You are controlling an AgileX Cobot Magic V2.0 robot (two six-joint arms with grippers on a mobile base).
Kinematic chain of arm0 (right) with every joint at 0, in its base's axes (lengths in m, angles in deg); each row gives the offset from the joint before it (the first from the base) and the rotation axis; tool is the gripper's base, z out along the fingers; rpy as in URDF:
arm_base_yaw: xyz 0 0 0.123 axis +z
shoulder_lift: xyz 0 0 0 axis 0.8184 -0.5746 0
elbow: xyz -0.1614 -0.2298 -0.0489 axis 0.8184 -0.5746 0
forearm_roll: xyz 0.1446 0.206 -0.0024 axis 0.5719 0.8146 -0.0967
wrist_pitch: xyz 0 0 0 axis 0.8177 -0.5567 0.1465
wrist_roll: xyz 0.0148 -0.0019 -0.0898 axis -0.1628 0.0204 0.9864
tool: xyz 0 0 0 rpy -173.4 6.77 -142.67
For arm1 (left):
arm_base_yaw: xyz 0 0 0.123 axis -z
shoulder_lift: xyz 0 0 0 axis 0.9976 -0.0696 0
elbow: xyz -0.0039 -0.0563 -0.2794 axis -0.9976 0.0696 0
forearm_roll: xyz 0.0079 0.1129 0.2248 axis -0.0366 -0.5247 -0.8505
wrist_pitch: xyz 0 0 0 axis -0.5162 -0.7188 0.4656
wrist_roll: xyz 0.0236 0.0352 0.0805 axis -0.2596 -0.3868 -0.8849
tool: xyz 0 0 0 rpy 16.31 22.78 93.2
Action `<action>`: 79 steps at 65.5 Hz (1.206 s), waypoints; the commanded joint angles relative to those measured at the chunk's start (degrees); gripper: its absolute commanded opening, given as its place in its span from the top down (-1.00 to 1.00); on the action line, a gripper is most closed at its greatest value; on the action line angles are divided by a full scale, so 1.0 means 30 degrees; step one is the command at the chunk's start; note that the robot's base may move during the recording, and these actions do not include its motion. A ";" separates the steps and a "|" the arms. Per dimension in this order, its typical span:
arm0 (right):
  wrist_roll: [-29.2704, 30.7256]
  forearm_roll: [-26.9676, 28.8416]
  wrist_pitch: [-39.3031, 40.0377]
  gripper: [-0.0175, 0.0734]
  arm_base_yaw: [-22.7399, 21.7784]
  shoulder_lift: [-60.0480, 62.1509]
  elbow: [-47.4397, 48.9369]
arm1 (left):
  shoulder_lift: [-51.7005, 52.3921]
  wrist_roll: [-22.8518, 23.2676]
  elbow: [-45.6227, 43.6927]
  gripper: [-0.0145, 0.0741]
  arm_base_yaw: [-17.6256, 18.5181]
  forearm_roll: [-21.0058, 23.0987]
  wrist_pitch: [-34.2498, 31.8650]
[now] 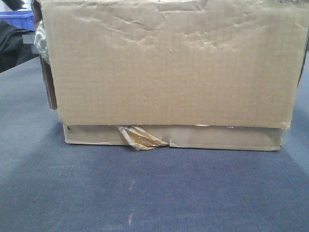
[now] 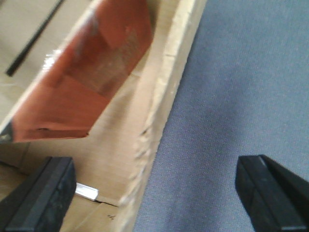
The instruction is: Stack two boxes on right shelf middle
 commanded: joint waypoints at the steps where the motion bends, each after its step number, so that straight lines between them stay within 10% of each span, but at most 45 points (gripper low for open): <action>1: 0.0142 -0.0272 0.0086 -0.62 0.0033 -0.0337 0.0207 | -0.0537 -0.0057 0.0083 -0.68 0.0199 0.0146 -0.0178; 27: 0.0142 -0.0154 0.0761 -0.36 0.0033 -0.1917 0.0207 | -0.1446 -0.0057 0.0083 -0.57 0.0199 0.0106 -0.0080; 43: 0.0142 -0.0154 0.0812 0.98 0.0033 -0.1957 0.0207 | -0.1448 -0.0057 0.0083 0.92 0.0199 0.0183 0.0495; 79: -0.0367 -0.0154 0.2336 0.95 0.0033 0.1057 0.0521 | 0.1328 -0.0057 0.0000 0.92 0.0199 0.0066 -0.0777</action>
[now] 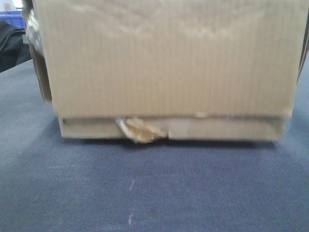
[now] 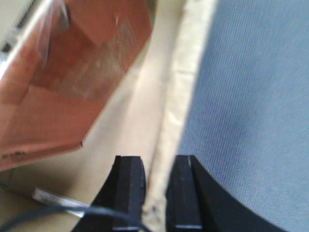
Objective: Stack two boxes on right shelf middle
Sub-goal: 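Lift the stacked boxes off the table with both grippers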
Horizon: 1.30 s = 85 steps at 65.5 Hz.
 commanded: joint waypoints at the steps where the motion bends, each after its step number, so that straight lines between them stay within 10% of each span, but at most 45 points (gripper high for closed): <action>1: 0.0172 -0.0418 0.1384 0.95 -0.0122 0.1497 0.0589 | 0.1621 -0.0102 -0.0267 0.92 -0.0069 -0.0482 -0.1108; 33: 0.0172 -0.0418 0.1607 0.95 -0.0122 0.3700 0.6054 | 0.5960 -0.0102 -0.2075 0.92 -0.0069 -0.0742 -0.4648; 85: 0.0172 -0.0418 0.2213 0.95 -0.0122 0.3819 0.6304 | 0.6199 -0.0102 -0.2075 0.92 -0.0069 -0.1328 -0.5930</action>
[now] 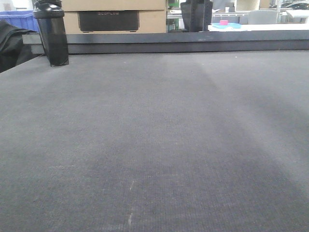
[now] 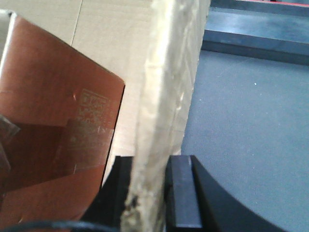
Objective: Stack two boxes on right shelf middle
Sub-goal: 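Lift the stacked boxes off the table with both grippers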
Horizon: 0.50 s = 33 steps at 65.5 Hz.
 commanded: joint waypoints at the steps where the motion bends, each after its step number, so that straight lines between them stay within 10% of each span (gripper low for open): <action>1: 0.0210 -0.0568 0.0998 0.95 -0.0122 0.0231 0.0235 | 0.0252 -0.0137 -0.0227 0.92 -0.0069 -0.0648 -0.1665; 33: 0.0210 -0.0568 0.0998 0.95 -0.0122 0.0231 0.0235 | 0.0252 -0.0137 -0.0227 0.92 -0.0069 -0.0648 -0.2972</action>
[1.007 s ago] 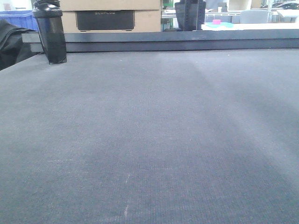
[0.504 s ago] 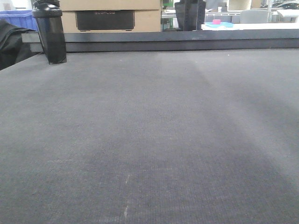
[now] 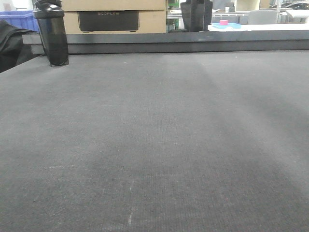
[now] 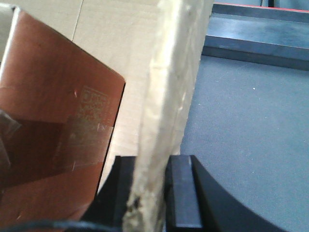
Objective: Stack two boxes on right shelf middle
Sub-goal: 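Lift the stacked boxes off the table with both grippers, then hold the boxes with both grippers while the base turns and drives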
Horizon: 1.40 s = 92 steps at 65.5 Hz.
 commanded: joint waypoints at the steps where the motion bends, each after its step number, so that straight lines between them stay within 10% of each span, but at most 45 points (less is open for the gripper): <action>1: 0.0210 -0.0568 0.0737 0.95 -0.0122 0.0231 0.0235 | 0.0252 -0.0137 -0.0227 0.92 -0.0069 -0.0572 -0.1621; 92: 0.0210 -0.0568 0.0737 0.95 -0.0122 0.0231 0.0235 | 0.0252 -0.0137 -0.0227 0.92 -0.0069 -0.0572 -0.1621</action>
